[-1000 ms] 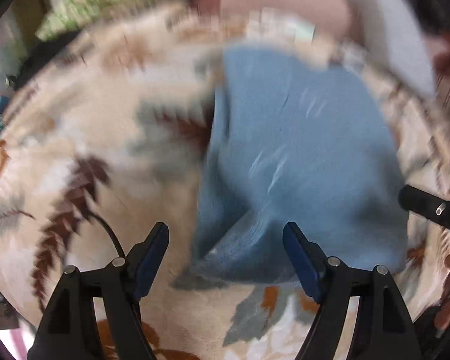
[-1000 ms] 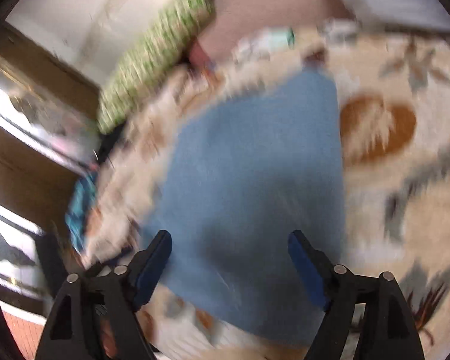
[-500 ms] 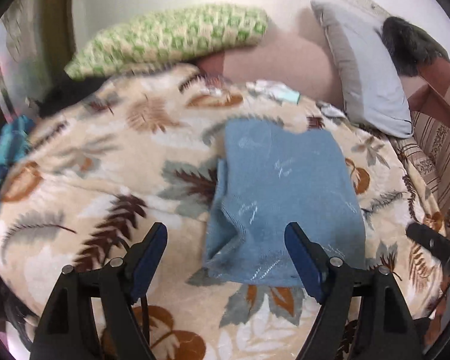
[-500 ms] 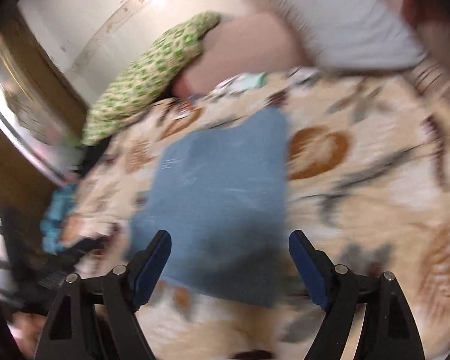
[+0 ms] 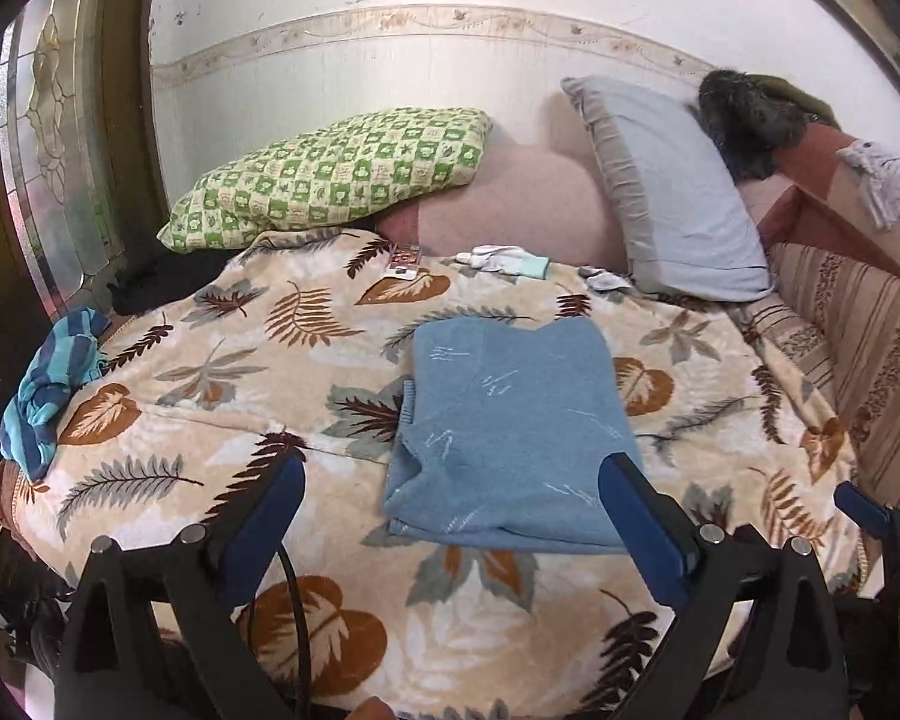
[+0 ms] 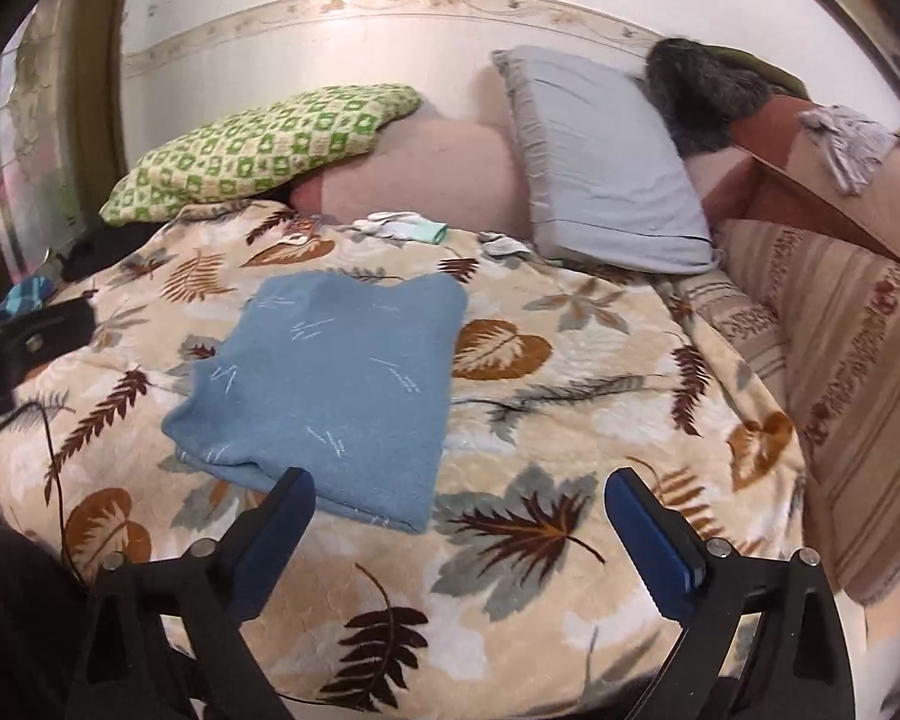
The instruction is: Fold small clothes
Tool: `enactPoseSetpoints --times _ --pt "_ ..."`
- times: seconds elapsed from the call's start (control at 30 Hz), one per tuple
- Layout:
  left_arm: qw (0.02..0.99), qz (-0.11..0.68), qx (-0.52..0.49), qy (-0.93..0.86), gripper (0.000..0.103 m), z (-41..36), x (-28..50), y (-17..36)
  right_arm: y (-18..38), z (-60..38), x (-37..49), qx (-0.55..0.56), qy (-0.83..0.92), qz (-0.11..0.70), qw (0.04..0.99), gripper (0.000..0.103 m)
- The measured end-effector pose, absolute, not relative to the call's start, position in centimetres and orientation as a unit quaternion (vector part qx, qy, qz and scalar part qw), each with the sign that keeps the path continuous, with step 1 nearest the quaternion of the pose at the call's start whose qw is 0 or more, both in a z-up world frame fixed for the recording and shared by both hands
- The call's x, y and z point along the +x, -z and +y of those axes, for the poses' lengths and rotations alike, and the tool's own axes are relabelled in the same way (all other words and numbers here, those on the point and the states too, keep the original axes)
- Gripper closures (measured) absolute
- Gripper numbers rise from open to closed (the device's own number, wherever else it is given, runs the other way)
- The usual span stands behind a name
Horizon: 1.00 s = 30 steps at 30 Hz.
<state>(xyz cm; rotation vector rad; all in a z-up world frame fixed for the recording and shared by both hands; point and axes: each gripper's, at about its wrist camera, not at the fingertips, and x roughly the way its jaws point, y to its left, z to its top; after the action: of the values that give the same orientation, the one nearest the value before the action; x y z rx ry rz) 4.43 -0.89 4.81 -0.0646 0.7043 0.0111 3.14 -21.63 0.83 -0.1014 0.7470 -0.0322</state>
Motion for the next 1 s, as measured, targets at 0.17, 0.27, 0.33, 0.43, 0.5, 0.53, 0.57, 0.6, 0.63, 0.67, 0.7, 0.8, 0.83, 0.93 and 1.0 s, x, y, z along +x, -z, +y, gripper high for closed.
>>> enactPoseSetpoints --times 0.17,0.27,0.33,0.43,0.5,0.53,0.57,0.6,0.63,0.67,0.7,0.8,0.83,0.93,1.0 --pt "0.937 0.348 -0.032 0.0 0.003 -1.2 3.1 -5.4 -2.5 -21.4 2.0 -0.059 0.026 0.359 0.931 0.003" --pt "0.935 0.353 -0.031 -0.005 0.003 -1.2 2.7 -5.5 -3.6 -21.1 1.3 -0.071 0.021 0.35 0.934 0.003" --pt "0.933 0.357 -0.032 -0.006 0.003 -1.3 2.4 -5.6 -4.1 -20.9 1.0 -0.078 0.02 0.347 0.935 0.003" --pt "0.931 0.363 -0.035 0.001 0.003 -1.2 2.2 -5.8 -4.3 -20.9 0.7 -0.08 0.019 0.349 0.933 0.003" --pt "0.933 0.358 -0.038 0.002 0.003 -1.1 1.9 -6.1 -4.3 -20.9 0.5 -0.081 0.018 0.352 0.932 0.003" --pt "0.934 0.356 -0.038 0.001 0.003 -1.0 1.8 -6.2 -4.3 -21.0 0.4 -0.082 0.018 0.352 0.932 0.003" --pt "0.935 0.354 -0.038 -0.003 0.003 -1.0 1.7 -6.2 -4.4 -21.0 0.3 -0.082 0.018 0.351 0.932 0.003" --pt "0.934 0.354 -0.038 -0.003 0.003 -1.0 1.7 -6.3 -4.4 -21.0 0.2 -0.082 0.017 0.351 0.933 0.003" --pt "0.933 0.357 -0.039 -0.002 0.003 -0.9 1.7 -6.3 -4.5 -21.0 0.1 -0.082 0.016 0.35 0.933 0.003" --pt "0.932 0.36 -0.04 0.0 0.003 -0.8 1.7 -6.2 -4.6 -20.9 0.0 -0.083 0.014 0.35 0.933 0.003" --pt "0.931 0.362 -0.04 0.001 0.003 -0.7 1.7 -6.2 -4.7 -20.9 -0.1 -0.083 0.013 0.35 0.933 0.003" --pt "0.93 0.366 -0.035 -0.001 0.003 -0.5 1.7 -6.2 -5.0 -20.8 -0.2 -0.082 0.01 0.348 0.934 0.003" --pt "0.93 0.365 -0.031 -0.006 0.003 -0.4 1.6 -6.3 -5.1 -20.7 -0.3 -0.081 0.008 0.347 0.934 0.003" --pt "0.93 0.366 -0.024 -0.01 0.003 -0.4 1.5 -6.5 -5.5 -20.6 -0.4 -0.081 0.006 0.345 0.935 0.003" --pt "0.929 0.369 -0.027 -0.001 0.003 -0.3 1.4 -6.7 -5.5 -20.4 -0.5 -0.079 0.003 0.346 0.935 0.003"
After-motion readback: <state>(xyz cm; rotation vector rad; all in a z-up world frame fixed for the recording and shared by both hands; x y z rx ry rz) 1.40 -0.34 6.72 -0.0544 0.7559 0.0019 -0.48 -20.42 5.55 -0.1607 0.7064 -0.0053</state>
